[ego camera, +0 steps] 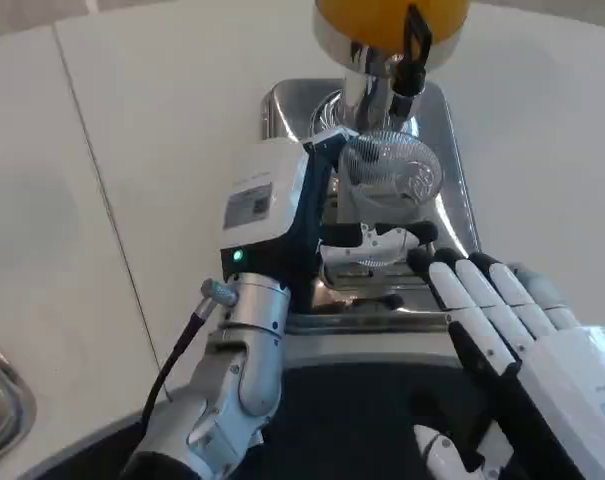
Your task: Grasp the cup under the faucet to collect the drink, then remove the cup.
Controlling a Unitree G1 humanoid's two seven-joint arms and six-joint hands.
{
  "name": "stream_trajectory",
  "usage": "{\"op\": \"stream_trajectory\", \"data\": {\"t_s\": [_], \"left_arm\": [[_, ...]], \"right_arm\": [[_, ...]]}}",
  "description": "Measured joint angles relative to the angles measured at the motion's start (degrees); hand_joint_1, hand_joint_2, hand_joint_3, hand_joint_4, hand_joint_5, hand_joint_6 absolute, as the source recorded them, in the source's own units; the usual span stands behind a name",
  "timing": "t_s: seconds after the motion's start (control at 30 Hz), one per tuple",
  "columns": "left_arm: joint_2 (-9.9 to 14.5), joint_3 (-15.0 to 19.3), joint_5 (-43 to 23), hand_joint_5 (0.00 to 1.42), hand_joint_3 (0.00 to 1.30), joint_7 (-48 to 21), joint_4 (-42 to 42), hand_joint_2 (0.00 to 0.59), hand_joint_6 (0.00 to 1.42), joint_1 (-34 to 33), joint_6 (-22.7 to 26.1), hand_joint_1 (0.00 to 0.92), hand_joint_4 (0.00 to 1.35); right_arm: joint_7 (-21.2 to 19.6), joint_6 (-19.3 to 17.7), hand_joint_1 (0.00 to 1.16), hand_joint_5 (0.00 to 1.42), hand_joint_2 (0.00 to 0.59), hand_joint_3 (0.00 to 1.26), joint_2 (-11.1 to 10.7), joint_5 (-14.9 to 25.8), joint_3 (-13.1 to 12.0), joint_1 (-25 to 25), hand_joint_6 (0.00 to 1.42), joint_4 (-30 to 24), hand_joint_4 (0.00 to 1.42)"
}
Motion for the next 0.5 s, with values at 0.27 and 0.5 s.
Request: {"op": "stream_trajectory", "data": {"t_s": [0.27,0.5], "left_arm": [[1.2,-0.5,-0.2,0.83,0.42,-0.4,0.3,0.020,0.91,-0.2,-0.8,0.272,0.43],[1.3,-1.0,-0.1,0.74,0.31,-0.4,0.3,0.018,0.79,-0.2,-1.0,0.228,0.31]], "right_arm": [[0.1,0.8,0.21,0.00,0.586,0.00,0.0,-0.1,1.0,-1.2,0.00,0.1,0.00],[0.2,1.4,0.17,0.00,0.586,0.01,0.1,-0.2,1.6,-1.4,0.00,0.1,0.00]]}}
